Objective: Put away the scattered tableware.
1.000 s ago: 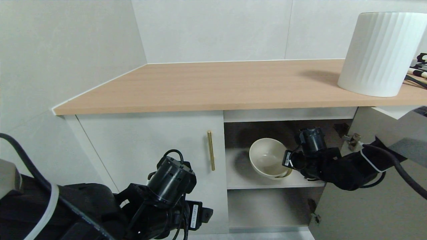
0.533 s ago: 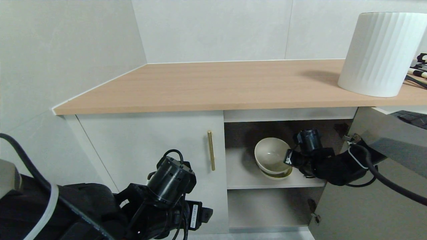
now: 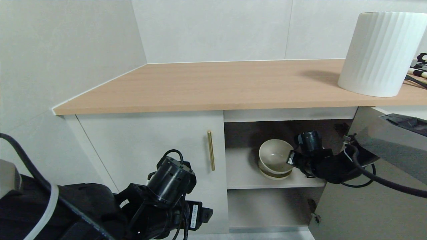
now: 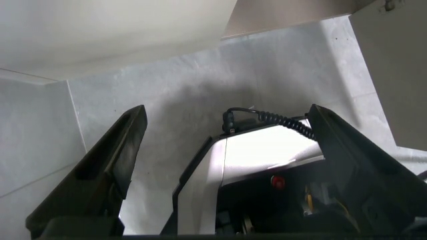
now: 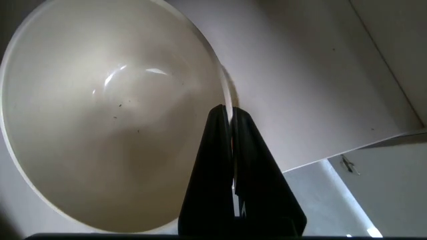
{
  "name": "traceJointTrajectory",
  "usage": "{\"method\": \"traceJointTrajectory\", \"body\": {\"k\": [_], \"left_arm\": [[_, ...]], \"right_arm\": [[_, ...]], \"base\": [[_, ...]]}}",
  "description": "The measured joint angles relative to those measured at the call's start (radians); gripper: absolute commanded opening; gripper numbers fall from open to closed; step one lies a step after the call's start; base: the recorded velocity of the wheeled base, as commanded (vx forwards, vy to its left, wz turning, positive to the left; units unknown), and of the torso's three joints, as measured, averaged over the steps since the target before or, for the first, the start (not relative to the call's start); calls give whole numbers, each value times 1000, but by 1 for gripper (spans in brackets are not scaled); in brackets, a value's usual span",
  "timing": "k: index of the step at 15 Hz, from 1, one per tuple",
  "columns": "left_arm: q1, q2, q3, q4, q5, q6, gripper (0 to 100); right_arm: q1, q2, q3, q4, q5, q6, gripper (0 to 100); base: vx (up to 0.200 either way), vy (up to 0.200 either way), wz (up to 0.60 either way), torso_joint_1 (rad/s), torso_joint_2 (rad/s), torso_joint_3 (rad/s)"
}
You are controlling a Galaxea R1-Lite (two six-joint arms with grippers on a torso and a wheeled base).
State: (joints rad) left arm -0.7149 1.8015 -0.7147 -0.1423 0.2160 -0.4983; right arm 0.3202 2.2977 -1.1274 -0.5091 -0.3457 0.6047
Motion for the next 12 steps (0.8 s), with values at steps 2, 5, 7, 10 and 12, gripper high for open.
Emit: {"method": "traceJointTrajectory", "body": {"k": [2,5,7,10,12], "left_arm": [[0,0,1,0,0,0,100],[0,0,1,0,0,0,100],[0,0,2,0,0,0,100],[0,0,2,0,0,0,100],[0,0,2,0,0,0,100]], "right_arm": [[-1,8,-3,0,0,0,0],[-2,18,-7,0,0,-1,0],[-1,24,-8,0,0,-2,0],[0,28,-9,1,0,-3,0],[1,29,-8,1,0,-5,100]], "base": [[0,0,0,0,0,0],[0,0,0,0,0,0],[0,0,0,0,0,0],[0,0,0,0,0,0],[0,0,0,0,0,0]]}}
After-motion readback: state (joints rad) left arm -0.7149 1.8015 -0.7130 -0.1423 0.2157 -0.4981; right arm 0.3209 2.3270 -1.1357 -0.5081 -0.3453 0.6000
